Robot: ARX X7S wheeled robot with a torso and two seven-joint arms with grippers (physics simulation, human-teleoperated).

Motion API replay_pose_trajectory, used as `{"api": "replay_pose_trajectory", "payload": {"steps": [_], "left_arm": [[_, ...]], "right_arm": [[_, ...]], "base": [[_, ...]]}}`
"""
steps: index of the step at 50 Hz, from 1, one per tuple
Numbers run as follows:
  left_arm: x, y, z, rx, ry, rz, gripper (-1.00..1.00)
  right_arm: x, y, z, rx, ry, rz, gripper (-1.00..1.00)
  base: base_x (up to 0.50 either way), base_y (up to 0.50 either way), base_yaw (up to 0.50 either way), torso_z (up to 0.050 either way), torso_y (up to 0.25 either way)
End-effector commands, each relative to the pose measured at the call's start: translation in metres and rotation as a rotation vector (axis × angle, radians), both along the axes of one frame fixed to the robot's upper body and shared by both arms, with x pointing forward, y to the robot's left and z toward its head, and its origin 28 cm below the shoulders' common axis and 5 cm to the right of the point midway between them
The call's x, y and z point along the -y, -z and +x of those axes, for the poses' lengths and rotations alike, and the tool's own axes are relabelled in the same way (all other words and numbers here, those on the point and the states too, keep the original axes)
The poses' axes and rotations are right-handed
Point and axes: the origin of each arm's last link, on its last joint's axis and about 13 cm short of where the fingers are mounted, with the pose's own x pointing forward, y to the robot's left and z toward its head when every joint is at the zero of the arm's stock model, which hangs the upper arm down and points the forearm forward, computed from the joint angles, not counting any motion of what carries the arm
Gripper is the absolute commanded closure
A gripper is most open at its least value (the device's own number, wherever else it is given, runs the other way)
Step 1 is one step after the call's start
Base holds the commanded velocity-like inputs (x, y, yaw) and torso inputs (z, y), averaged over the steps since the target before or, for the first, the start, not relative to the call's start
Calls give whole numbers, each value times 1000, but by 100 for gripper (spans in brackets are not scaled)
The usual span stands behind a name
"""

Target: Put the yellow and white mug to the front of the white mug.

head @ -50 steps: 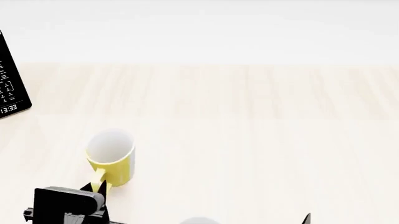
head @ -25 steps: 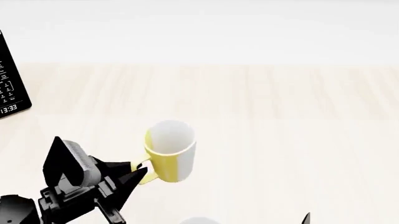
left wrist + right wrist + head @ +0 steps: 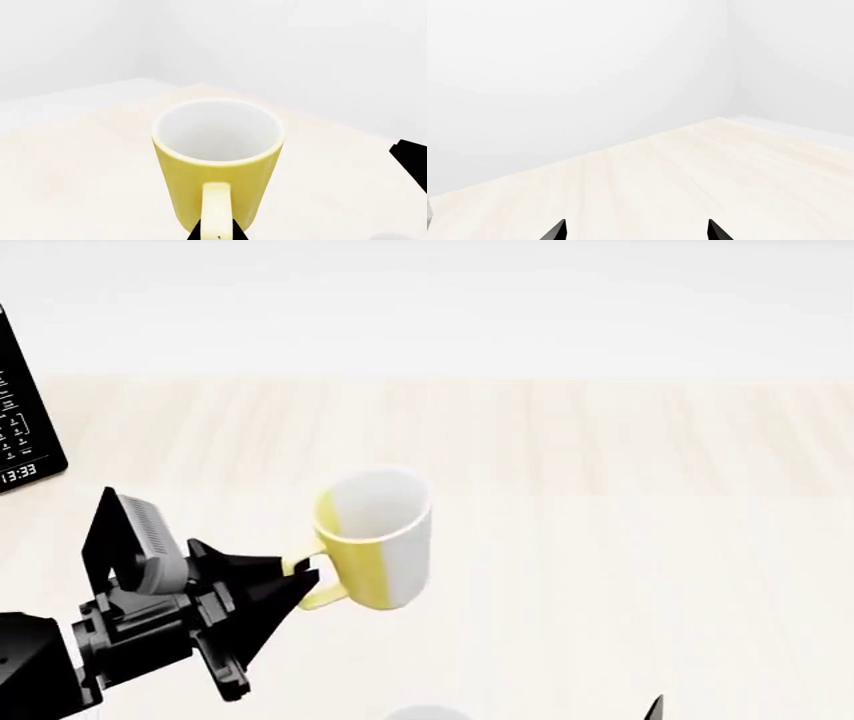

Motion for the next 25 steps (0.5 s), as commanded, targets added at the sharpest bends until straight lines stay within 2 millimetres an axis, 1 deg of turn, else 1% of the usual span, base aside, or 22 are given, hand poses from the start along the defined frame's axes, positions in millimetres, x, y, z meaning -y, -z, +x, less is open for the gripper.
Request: {"api": "replay_pose_trajectory", "payload": {"steps": [1, 9, 17, 21, 23, 24, 25], "left_arm": [[16, 0, 4, 0, 67, -43, 100], [26, 3, 7, 5, 88, -27, 100], [28, 3, 5, 4, 106, -25, 100], [29, 7, 5, -7, 101, 8, 100], [29, 11, 6, -16, 77, 50, 100], [29, 13, 5, -10, 88, 42, 100], [29, 16, 4, -8, 91, 70, 100]], "right_arm": [[0, 4, 1, 5, -16, -5, -100], [0, 3, 1, 8, -16, -5, -100], [0, 3, 1, 9, -16, -4, -100], [1, 3, 0, 11, -14, -3, -100], [1, 3, 0, 10, -15, -3, -100], [1, 3, 0, 10, -15, -4, -100], [1, 3, 0, 10, -15, -4, -100]], "base": [[0, 0, 0, 0, 0], [0, 0, 0, 0, 0], [0, 0, 0, 0, 1], [0, 0, 0, 0, 0], [0, 0, 0, 0, 0], [0, 0, 0, 0, 0], [0, 0, 0, 0, 0]]}}
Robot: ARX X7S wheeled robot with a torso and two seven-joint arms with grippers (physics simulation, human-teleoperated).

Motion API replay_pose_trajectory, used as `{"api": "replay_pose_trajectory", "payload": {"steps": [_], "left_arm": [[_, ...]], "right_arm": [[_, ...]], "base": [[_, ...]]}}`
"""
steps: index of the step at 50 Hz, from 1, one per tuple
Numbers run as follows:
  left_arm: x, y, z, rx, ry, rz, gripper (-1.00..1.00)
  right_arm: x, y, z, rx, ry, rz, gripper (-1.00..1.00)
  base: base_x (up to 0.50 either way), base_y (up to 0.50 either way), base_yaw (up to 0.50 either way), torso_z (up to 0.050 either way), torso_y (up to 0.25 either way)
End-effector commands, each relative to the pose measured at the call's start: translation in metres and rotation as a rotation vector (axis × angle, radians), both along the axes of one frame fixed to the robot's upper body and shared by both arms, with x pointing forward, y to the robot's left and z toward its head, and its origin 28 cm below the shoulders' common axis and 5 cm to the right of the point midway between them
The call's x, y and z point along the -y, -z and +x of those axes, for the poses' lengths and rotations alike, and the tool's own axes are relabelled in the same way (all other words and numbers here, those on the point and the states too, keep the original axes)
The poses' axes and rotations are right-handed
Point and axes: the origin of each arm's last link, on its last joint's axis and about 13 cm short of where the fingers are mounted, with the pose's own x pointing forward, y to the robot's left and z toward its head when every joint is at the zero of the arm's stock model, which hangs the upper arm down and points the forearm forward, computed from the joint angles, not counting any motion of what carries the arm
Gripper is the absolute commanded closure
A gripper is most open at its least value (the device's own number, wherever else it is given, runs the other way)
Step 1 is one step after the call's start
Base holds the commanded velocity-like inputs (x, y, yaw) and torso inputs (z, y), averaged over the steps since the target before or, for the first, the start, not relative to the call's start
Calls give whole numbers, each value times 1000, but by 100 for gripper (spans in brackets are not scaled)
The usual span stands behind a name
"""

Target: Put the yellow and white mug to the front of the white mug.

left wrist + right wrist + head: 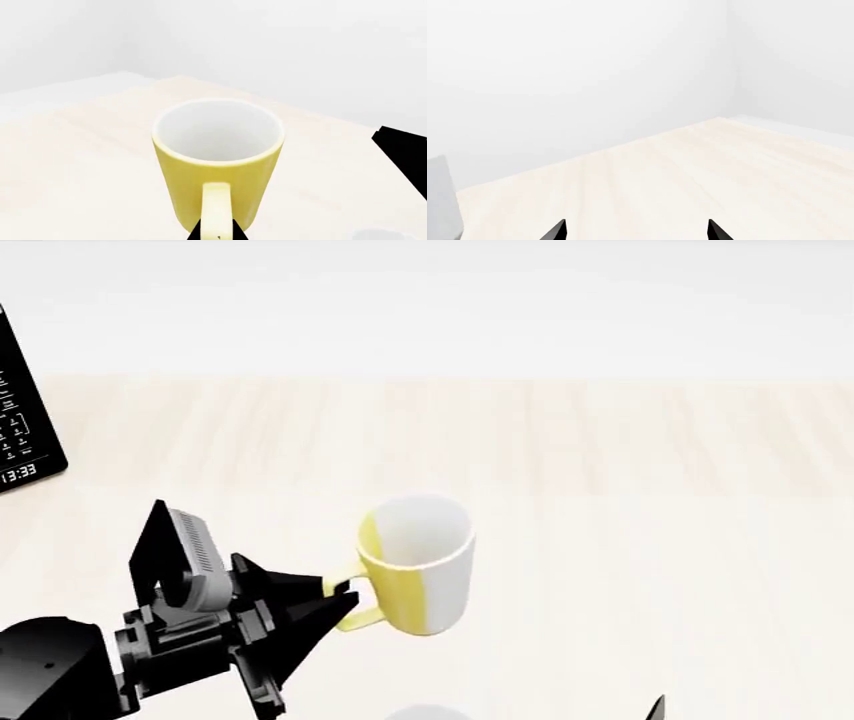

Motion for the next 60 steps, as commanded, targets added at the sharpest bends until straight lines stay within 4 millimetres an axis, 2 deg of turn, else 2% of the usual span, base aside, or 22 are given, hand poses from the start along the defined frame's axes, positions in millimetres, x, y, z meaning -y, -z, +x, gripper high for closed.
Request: {"api": "replay_pose_trajectory", "payload": {"steps": [1, 37, 44, 51, 60], "left_arm": [[8, 9, 1, 7, 15, 45, 100], [19, 44, -2, -33, 34, 78, 100], [19, 45, -2, -38, 31, 65, 100], [20, 59, -2, -52, 35, 88, 100], [19, 64, 0, -63, 21, 76, 100]], "right_arm": [[0, 4, 1, 5, -15, -6, -100], [0, 3, 0, 8, -15, -6, -100], [0, 3, 0, 9, -15, -7, -100], [-1, 2, 0, 11, -17, -9, -100], [-1, 3, 0, 10, -18, -9, -100]], "base": [[0, 0, 0, 0, 0], [0, 0, 0, 0, 0], [0, 0, 0, 0, 0], [0, 0, 0, 0, 0], [0, 0, 0, 0, 1]]}}
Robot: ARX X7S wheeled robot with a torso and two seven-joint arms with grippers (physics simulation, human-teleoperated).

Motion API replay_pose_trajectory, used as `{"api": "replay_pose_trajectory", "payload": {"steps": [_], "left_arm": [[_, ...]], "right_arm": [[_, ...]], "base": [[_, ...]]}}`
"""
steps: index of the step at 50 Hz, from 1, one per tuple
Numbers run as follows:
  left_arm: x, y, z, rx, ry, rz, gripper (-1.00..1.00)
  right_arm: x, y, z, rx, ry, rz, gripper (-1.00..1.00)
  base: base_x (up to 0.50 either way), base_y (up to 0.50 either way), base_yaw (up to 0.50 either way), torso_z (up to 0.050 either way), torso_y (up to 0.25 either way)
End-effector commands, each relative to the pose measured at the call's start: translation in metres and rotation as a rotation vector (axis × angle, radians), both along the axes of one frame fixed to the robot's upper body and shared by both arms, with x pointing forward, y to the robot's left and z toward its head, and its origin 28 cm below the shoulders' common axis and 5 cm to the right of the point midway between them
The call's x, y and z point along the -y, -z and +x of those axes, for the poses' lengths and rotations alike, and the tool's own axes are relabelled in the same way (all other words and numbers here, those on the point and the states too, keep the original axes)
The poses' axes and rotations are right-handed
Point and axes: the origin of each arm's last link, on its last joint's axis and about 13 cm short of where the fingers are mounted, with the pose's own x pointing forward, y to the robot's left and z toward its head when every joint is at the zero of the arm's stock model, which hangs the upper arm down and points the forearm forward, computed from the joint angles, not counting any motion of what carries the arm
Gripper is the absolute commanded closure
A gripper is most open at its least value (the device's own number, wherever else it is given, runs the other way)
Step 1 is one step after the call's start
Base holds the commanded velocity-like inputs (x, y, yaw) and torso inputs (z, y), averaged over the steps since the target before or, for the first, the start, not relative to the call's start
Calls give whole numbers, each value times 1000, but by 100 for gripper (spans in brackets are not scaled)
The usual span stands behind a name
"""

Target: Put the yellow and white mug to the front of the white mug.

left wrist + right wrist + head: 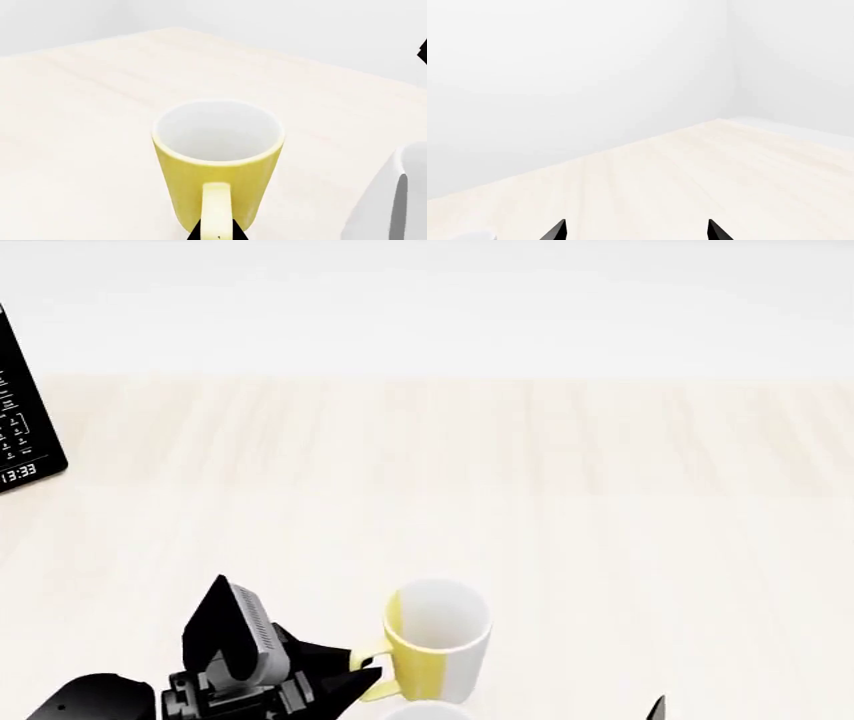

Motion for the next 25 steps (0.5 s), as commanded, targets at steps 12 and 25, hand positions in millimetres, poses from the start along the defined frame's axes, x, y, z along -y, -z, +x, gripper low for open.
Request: {"api": "replay_pose_trajectory", "payload": {"steps": [12, 25], "left_arm": [[5, 12, 1, -6, 1, -20, 100], [7, 15, -3, -8, 15, -3, 100]], "right_arm": [[-1, 4, 1, 5, -16, -10, -100], [-1, 4, 2, 3, -18, -10, -100]], "base": [[0, 0, 0, 0, 0], [0, 0, 0, 0, 0]]}}
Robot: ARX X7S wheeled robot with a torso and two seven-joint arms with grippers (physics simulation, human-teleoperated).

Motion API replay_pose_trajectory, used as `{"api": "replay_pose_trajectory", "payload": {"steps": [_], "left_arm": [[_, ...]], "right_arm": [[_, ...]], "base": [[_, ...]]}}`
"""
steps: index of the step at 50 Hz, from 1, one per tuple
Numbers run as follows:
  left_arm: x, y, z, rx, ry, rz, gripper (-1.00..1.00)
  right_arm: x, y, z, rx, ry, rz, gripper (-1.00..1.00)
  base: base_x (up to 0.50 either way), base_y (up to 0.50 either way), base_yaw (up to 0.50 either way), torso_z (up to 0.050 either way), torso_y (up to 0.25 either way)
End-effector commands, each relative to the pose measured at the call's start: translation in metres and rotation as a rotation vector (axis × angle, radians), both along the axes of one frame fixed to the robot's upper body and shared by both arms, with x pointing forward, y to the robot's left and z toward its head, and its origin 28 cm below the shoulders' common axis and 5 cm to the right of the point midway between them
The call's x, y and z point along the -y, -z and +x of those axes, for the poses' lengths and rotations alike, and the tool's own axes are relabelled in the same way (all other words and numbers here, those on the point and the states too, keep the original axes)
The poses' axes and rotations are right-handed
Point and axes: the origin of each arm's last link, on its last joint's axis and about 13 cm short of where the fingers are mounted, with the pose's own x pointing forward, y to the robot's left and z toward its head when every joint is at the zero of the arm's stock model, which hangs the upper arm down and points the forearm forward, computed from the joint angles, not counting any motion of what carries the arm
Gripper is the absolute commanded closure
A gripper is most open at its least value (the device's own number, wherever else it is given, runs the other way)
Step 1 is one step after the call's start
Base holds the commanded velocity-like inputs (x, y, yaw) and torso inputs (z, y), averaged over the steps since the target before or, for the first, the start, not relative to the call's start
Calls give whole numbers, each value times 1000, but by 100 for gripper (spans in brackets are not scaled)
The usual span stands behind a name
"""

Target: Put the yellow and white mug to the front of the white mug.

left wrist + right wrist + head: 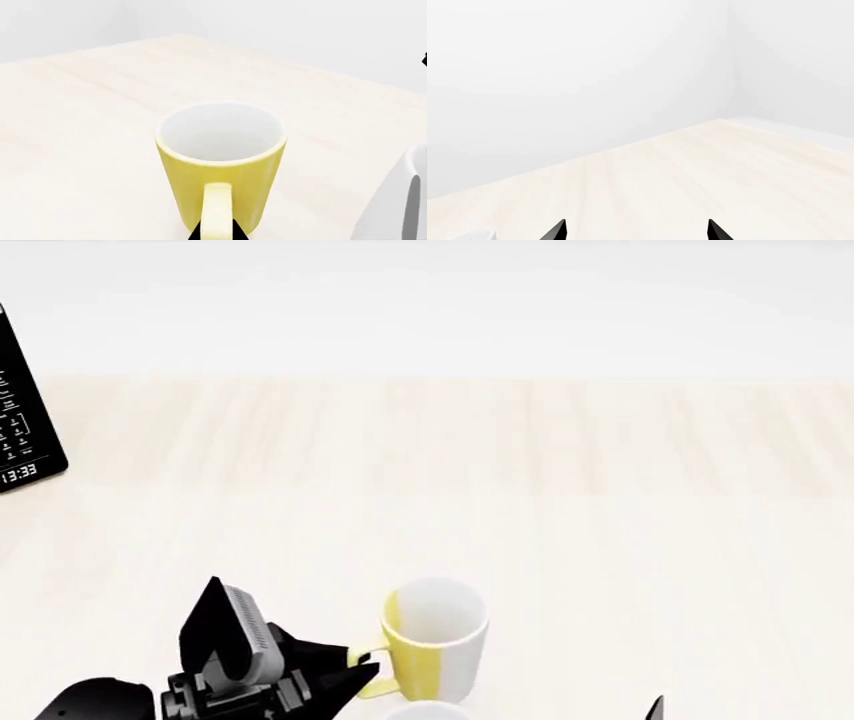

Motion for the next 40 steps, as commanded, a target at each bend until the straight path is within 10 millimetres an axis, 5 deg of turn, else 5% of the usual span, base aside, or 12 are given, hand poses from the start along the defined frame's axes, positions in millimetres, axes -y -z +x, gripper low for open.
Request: {"api": "replay_pose_trajectory", "payload": {"steps": [1, 34, 35, 40], "left_arm": [[8, 8, -5, -22, 33, 27, 100], [8, 19, -10, 9, 39, 82, 100], [8, 19, -10, 5, 36, 84, -100], [8, 18, -9, 4, 30, 86, -100]], "right_arm": [[0, 3, 2, 5, -17, -8, -100], [0, 3, 0, 6, -16, -8, -100], [0, 3, 0, 7, -17, -8, -100], [0, 3, 1, 7, -17, -7, -100]], "base": [[0, 0, 0, 0, 0], [0, 0, 0, 0, 0], [0, 0, 0, 0, 0], [0, 0, 0, 0, 0]]}}
